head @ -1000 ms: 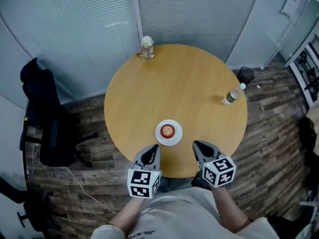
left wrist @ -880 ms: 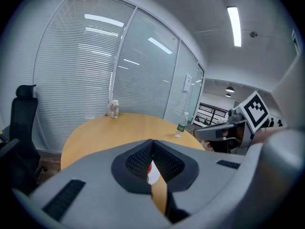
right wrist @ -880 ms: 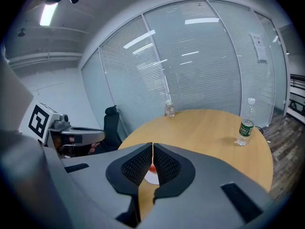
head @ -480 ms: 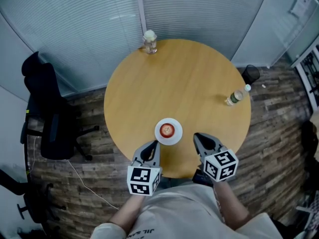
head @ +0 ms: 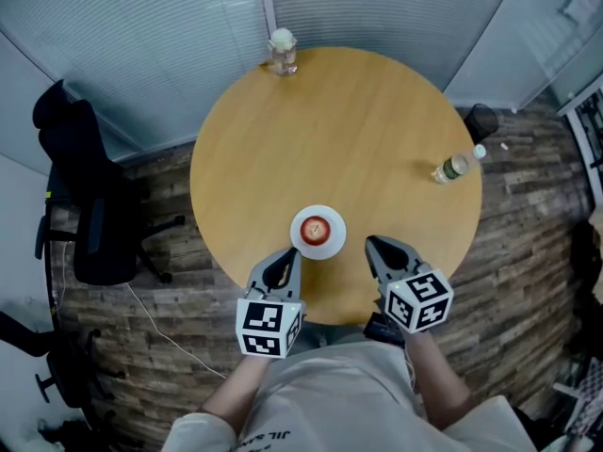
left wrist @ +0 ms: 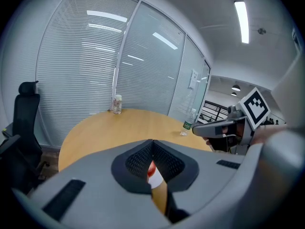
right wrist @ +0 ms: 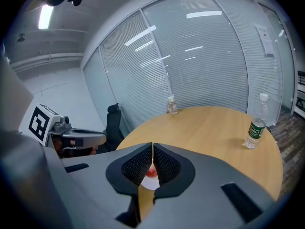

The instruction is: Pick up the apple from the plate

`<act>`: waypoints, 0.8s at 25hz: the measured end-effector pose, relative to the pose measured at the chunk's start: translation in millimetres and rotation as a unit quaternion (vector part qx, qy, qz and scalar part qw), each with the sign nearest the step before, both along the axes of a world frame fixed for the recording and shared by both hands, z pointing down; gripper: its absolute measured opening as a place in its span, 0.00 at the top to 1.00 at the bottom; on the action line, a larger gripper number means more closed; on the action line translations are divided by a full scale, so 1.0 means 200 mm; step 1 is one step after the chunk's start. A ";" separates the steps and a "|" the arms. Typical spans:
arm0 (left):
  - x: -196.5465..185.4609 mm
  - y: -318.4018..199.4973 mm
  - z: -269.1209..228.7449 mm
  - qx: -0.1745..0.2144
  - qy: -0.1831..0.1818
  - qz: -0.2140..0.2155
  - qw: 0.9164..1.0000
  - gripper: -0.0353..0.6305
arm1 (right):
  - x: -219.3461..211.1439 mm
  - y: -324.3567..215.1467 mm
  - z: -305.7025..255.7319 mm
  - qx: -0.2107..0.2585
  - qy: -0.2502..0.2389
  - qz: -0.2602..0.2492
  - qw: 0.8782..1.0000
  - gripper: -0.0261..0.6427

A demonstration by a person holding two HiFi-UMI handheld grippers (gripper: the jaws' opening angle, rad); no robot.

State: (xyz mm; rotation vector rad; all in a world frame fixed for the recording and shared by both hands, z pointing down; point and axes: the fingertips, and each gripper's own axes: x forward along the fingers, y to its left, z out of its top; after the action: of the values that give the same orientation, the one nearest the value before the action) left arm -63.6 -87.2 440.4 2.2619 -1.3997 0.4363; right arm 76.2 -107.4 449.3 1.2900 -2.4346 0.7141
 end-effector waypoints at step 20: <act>0.00 -0.09 0.21 -0.027 0.000 0.004 1.000 0.94 | -0.03 -0.06 0.16 -0.029 0.008 -0.011 0.999 0.91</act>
State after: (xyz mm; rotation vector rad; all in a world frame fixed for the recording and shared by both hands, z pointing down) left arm -63.2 -105.1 482.2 2.2260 -1.3626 0.4720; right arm 70.1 -120.3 481.1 1.2403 -2.3931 0.7605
